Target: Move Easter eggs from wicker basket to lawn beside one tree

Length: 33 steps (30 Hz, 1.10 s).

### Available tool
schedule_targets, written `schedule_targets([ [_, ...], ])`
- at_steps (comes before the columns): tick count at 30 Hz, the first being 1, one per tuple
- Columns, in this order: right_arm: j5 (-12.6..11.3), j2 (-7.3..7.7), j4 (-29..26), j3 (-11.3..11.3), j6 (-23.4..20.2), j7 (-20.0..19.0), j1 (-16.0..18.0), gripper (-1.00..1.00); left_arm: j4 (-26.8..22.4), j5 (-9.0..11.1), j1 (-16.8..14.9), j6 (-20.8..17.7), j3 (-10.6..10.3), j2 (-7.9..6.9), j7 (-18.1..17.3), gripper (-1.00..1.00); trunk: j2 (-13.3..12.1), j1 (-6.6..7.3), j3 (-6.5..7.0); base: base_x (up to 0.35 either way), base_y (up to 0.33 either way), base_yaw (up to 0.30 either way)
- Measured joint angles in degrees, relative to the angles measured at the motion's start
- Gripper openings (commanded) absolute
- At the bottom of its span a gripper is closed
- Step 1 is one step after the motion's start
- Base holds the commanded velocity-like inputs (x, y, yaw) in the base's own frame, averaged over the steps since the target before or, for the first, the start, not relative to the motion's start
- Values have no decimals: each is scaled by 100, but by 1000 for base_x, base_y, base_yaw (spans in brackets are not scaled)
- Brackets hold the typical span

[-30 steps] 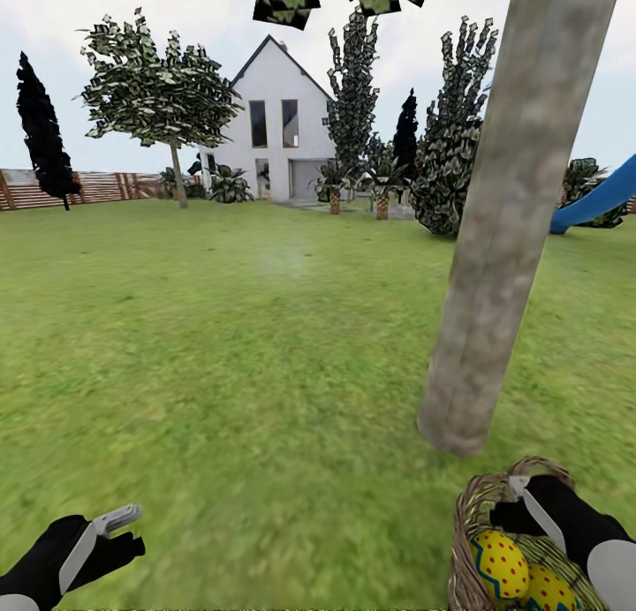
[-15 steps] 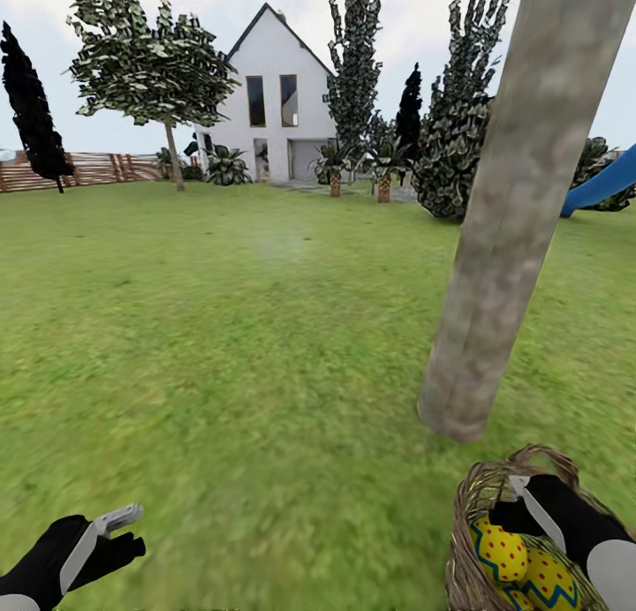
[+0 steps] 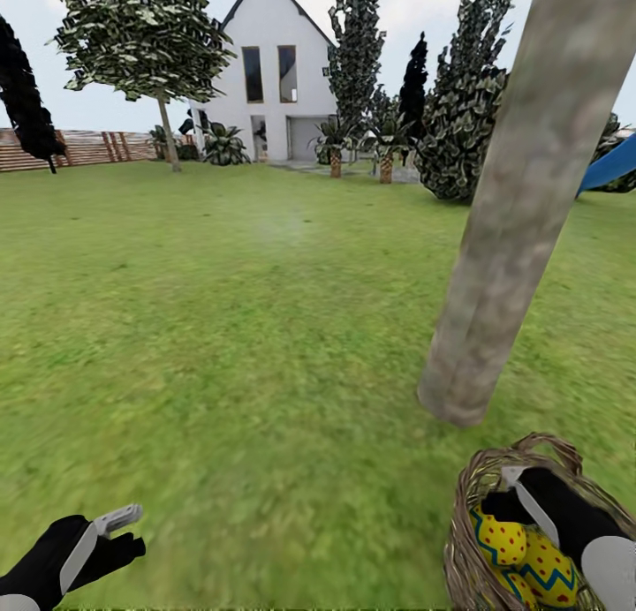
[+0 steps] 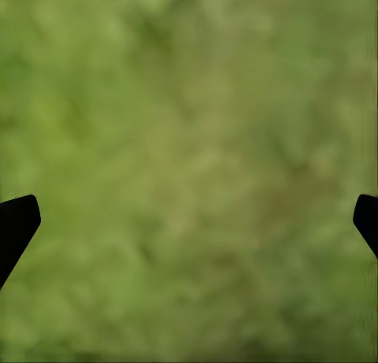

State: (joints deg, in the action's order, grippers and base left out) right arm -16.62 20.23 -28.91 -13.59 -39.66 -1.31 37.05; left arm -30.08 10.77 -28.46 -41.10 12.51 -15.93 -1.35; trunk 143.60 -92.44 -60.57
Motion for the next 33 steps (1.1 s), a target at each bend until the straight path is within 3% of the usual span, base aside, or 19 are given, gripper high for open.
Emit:
schedule_targets([
  [30, 36, -9, -2, 0, -2, 0, 0, 100, 0, -5, 0, 2, 1, 125, 25, 100, 40, -77, -665, 0, 0, 0],
  [33, 36, -9, -5, -1, -2, 0, 1, 100, 0, -3, 0, 4, 1, 131, 24, 100, 41, -77, -666, 5, 0, 0],
])
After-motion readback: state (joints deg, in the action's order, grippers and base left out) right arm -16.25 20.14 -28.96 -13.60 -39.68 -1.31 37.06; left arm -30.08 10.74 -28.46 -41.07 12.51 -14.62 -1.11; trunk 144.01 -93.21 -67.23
